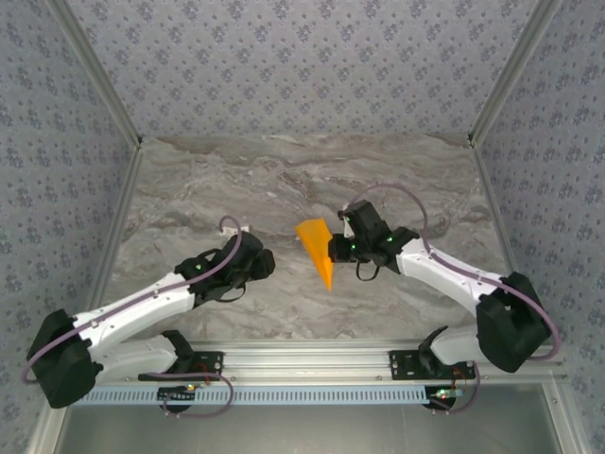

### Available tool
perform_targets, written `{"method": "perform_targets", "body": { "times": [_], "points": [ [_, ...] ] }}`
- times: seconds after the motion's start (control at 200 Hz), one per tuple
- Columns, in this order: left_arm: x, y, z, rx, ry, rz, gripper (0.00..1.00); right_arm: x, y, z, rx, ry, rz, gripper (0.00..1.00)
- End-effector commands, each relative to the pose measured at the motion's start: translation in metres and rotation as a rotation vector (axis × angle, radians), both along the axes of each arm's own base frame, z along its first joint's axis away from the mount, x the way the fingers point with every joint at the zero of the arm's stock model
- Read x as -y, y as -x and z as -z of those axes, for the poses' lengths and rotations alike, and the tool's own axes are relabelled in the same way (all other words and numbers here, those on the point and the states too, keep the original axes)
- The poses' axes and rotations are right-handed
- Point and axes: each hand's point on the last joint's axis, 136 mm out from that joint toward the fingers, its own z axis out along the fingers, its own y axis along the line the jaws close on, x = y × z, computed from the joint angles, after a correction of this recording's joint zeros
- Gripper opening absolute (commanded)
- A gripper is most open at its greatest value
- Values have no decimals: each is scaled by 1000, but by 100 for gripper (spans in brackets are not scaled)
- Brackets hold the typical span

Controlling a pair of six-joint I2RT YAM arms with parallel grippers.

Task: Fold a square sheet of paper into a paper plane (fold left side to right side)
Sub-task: Place the paper plane at the center of the table, then pick up the paper plane at the center of the table.

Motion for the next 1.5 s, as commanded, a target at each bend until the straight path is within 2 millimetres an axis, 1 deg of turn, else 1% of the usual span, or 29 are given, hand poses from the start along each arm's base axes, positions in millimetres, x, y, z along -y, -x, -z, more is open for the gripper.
{"method": "perform_targets", "body": {
  "times": [0.0,0.055,0.12,0.18,0.215,0.255,0.31,0.355,0.395,0.445,0.545,0.659,0.884,1.014,1.194,1.494],
  "points": [
    [-23,2,1,15,-47,-56,53,6,3,33,-76,-54,-11,13],
    [-26,4,-1,22,-41,-63,56,24,3,45,-98,-1,21,20],
    [-29,5,-4,32,-35,-64,60,45,1,48,-96,76,57,30],
    [-30,6,-8,44,-27,-64,64,61,3,42,-90,157,71,37],
    [-31,6,-10,52,-24,-60,66,67,3,35,-77,199,73,42],
    [-31,6,-13,63,-21,-54,69,72,4,27,-62,243,68,45],
    [-30,6,-17,80,-15,-43,74,73,8,18,-41,285,45,48],
    [-30,5,-20,94,-10,-33,80,70,10,11,-17,298,19,50],
    [-30,5,-22,105,-7,-27,83,62,16,10,-9,288,-29,52],
    [-29,5,-24,115,-2,-21,87,53,24,13,-25,260,-78,55],
    [-30,6,-26,127,11,-15,89,44,35,27,-72,212,-151,55],
    [-33,8,-24,125,8,-20,90,30,37,34,-93,154,-197,55],
    [-37,9,-21,120,2,-36,91,23,35,49,-138,152,-224,48],
    [-39,9,-21,118,3,-45,91,23,30,52,-140,169,-221,44],
    [-40,10,-20,115,-2,-47,91,20,29,60,-159,169,-226,39],
    [-43,11,-19,116,-6,-53,91,9,27,72,-182,194,-249,28]
  ]
}}
